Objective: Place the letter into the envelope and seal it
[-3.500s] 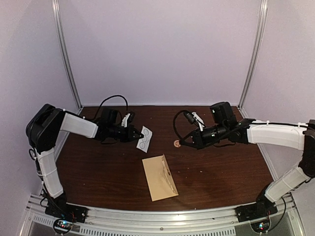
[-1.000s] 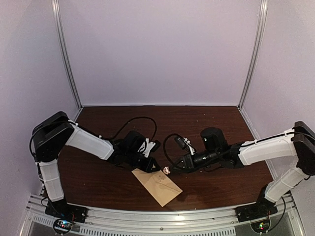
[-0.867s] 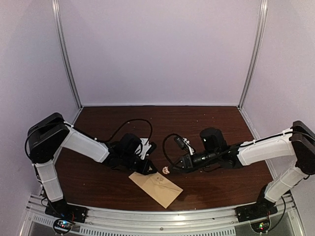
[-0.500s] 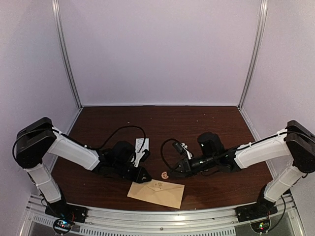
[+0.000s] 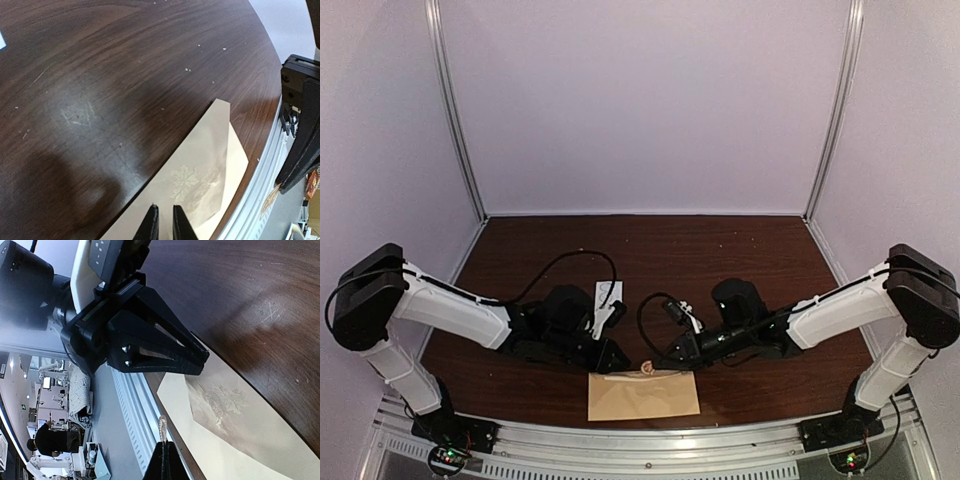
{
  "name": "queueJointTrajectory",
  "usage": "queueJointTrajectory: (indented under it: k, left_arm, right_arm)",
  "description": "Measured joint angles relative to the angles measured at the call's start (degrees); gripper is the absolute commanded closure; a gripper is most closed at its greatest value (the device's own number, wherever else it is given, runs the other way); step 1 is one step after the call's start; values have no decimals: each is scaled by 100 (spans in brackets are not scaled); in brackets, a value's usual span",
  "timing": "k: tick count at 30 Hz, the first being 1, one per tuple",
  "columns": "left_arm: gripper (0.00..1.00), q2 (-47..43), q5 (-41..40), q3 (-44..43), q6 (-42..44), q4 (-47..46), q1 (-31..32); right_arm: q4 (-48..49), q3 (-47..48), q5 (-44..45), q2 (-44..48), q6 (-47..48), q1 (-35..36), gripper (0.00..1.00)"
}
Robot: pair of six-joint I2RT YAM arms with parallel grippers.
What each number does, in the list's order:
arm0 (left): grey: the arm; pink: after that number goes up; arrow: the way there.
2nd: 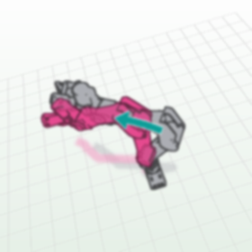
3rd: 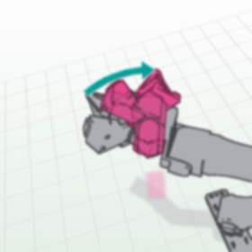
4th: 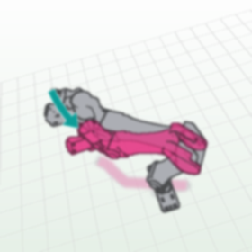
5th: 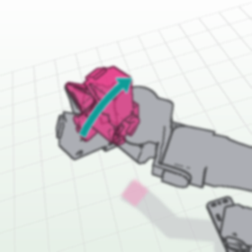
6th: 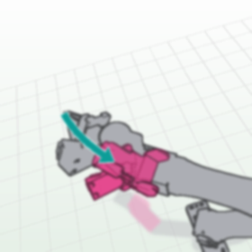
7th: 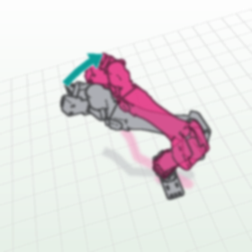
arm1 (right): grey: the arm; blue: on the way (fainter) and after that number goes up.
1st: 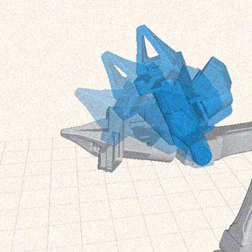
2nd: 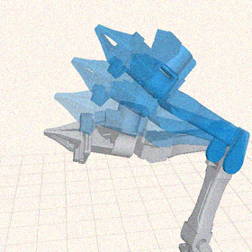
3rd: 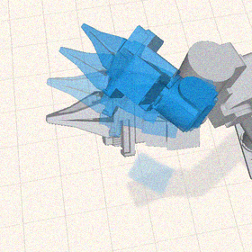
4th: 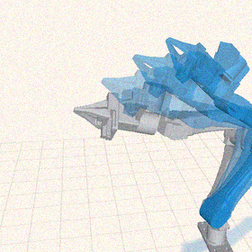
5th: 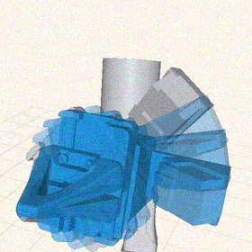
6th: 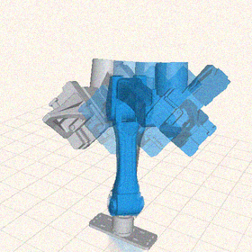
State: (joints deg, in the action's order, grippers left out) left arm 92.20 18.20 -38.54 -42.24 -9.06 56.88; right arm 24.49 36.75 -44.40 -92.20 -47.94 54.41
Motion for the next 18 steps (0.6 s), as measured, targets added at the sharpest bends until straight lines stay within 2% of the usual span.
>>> queueJointTrajectory:
  k: [10, 18]
  left_arm:
    - [95, 197, 46, -136, 39, 20, 271]
    - [96, 306, 101, -120, 35, 9, 444]
  right_arm:
    - [201, -83, 2, 4, -188, 11, 100]
    - [240, -125, 4, -2, -271, 59, 100]
